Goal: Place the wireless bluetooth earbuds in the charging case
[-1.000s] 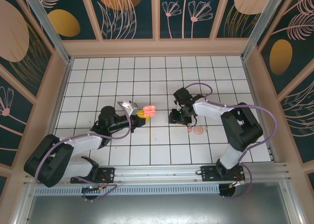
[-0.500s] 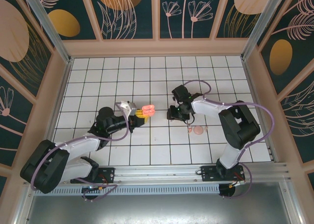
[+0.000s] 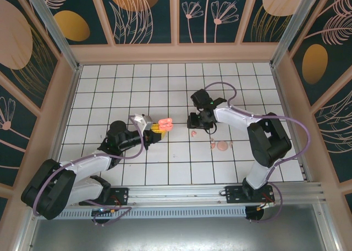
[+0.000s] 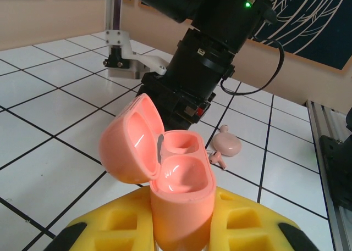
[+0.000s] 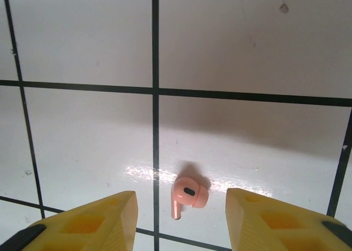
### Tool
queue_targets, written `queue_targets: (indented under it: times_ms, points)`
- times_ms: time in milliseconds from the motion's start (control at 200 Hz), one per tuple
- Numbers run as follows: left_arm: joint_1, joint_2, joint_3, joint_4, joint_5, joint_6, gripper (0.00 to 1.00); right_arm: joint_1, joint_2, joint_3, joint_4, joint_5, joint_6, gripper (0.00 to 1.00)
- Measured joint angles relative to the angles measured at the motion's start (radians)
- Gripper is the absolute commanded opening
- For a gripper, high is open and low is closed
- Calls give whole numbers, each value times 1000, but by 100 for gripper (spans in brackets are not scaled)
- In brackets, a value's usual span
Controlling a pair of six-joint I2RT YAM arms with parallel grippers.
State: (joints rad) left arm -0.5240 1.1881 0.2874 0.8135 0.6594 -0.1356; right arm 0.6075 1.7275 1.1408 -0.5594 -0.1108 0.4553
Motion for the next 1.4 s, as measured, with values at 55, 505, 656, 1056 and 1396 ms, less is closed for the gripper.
queue_targets:
  times_ms: [55, 505, 656, 1056, 1396]
  points:
    - [0, 0, 0, -2, 0, 0, 16, 6, 5, 13, -17, 9, 0, 46]
    - [0, 0, 0, -6, -8, 3, 16, 16, 104, 31, -37, 5, 8, 43]
    - [0, -4, 0, -10, -8, 4, 16, 17, 117, 31, -35, 2, 8, 41]
    - [0, -13, 0, -26, -15, 12, 16, 17, 130, 33, -33, -2, 9, 34]
    - [0, -17, 0, -30, -15, 19, 16, 20, 132, 33, -31, 2, 21, 31]
